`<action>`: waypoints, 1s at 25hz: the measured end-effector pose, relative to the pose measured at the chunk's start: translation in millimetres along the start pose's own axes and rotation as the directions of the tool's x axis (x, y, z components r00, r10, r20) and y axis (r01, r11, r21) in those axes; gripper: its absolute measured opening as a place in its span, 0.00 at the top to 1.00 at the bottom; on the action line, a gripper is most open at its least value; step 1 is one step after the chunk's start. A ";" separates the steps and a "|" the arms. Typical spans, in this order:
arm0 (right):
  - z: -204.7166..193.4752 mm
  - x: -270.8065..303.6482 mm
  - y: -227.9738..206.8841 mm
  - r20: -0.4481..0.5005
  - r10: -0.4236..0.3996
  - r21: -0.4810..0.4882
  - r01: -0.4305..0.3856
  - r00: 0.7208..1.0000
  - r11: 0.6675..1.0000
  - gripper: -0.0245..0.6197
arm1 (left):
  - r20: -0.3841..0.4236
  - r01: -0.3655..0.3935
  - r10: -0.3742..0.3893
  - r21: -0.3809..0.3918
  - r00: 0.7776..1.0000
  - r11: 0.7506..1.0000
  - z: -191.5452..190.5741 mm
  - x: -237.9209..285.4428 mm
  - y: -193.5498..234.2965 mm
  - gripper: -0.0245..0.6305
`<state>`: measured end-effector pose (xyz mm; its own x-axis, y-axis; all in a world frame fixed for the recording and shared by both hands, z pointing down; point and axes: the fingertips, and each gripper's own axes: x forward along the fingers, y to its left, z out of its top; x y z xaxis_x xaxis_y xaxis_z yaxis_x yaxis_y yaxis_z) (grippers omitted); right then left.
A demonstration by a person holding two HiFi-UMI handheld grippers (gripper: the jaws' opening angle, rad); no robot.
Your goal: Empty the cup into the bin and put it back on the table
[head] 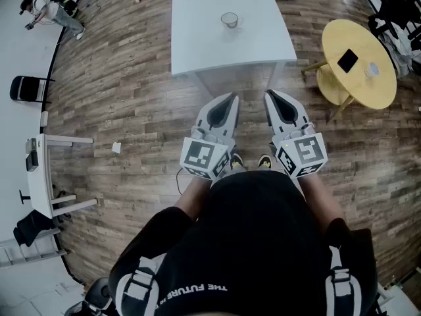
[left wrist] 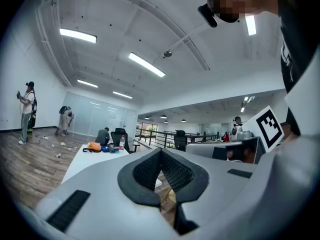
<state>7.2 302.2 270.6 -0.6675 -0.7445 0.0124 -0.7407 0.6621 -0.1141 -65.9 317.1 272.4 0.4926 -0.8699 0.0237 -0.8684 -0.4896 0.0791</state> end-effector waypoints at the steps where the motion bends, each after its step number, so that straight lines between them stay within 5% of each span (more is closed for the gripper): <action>1: -0.8 -0.4 0.6 -0.002 -0.002 0.001 0.002 1.000 1.000 0.94 | -0.005 0.001 -0.001 -0.001 1.000 1.000 -1.3 -0.7 -0.3 0.93; 13: -5.5 7.4 12.9 -0.019 0.002 0.024 -0.001 1.000 1.000 0.94 | -0.032 -0.001 0.001 -0.020 0.999 1.000 -8.2 -12.2 10.6 0.93; 25: -7.3 47.5 38.7 -0.007 0.012 -0.003 -0.012 1.000 1.000 0.94 | -0.024 -0.034 0.033 -0.045 0.999 0.998 -12.6 -35.4 68.8 0.93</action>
<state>-53.7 293.1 274.1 -0.6765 -0.7362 0.0184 -0.7331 0.6709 -0.1117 -142.4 314.9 289.6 0.4646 -0.8841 0.0504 -0.8813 -0.4562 0.1230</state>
